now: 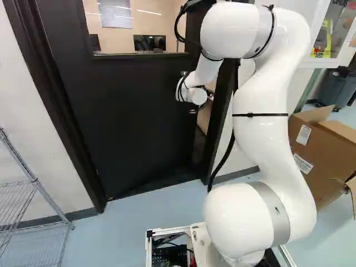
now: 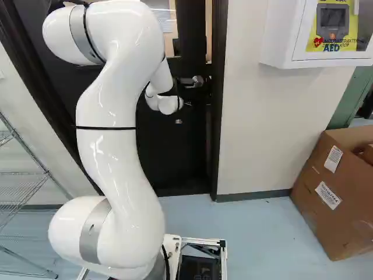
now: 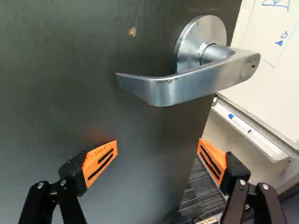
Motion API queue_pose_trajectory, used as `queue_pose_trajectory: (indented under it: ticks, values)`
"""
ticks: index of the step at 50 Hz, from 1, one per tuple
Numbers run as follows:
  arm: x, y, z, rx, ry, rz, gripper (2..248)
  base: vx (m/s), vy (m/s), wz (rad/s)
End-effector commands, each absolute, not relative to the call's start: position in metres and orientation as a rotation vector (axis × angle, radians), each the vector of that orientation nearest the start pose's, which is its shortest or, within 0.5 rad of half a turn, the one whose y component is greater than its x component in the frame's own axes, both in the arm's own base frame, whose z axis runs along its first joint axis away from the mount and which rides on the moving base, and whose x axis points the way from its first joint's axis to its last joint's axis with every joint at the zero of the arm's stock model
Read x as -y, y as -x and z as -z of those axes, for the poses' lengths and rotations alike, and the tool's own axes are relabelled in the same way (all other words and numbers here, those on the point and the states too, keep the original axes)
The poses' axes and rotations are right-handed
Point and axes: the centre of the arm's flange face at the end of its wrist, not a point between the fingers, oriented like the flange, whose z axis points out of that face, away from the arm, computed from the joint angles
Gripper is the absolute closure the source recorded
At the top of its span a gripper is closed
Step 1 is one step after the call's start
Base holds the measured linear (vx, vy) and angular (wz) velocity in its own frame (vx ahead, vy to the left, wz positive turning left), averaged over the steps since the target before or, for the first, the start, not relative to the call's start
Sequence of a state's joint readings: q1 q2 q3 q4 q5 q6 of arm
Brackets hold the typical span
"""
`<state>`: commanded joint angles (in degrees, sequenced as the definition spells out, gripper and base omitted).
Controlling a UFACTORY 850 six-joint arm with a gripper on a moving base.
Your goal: Open the door and move inside
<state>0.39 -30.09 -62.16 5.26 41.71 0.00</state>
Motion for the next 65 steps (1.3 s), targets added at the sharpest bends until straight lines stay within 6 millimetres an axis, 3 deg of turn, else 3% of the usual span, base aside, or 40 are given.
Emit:
queue_pose_trajectory:
  ticks: [29,50,65]
  values:
    - [-0.055,-0.658,-0.387,0.223,2.486,1.825,3,0.000,0.000,0.000]
    - [-0.080,-0.692,-0.381,0.284,2.439,1.848,3,0.000,0.000,0.000]
    - [-0.085,-0.674,-0.384,0.296,2.447,1.825,3,0.000,0.000,0.000]
